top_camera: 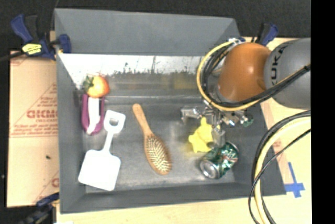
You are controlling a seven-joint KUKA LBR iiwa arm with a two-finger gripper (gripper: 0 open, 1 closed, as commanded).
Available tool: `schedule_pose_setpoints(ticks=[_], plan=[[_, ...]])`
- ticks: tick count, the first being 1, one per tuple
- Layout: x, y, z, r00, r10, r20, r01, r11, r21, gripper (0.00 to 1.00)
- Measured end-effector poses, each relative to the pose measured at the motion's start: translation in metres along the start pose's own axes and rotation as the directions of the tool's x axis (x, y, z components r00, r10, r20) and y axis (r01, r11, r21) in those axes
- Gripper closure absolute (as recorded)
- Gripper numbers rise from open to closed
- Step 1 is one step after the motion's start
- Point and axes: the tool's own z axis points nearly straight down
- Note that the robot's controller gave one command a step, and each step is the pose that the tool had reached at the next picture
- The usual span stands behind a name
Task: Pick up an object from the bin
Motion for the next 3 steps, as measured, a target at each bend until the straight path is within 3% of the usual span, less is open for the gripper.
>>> schedule_pose_setpoints(ticks=[1,2,3], plan=[[0.002,0.004,-0.002,1.0,-0.005,-0.004,0.005,1.0,-0.004,1.0],[0.002,0.004,-0.002,1.0,-0.005,-0.004,0.005,1.0,-0.004,1.0],[0.003,0.004,-0.027,1.0,-0.002,-0.006,0.002,1.0,-0.006,1.0]])
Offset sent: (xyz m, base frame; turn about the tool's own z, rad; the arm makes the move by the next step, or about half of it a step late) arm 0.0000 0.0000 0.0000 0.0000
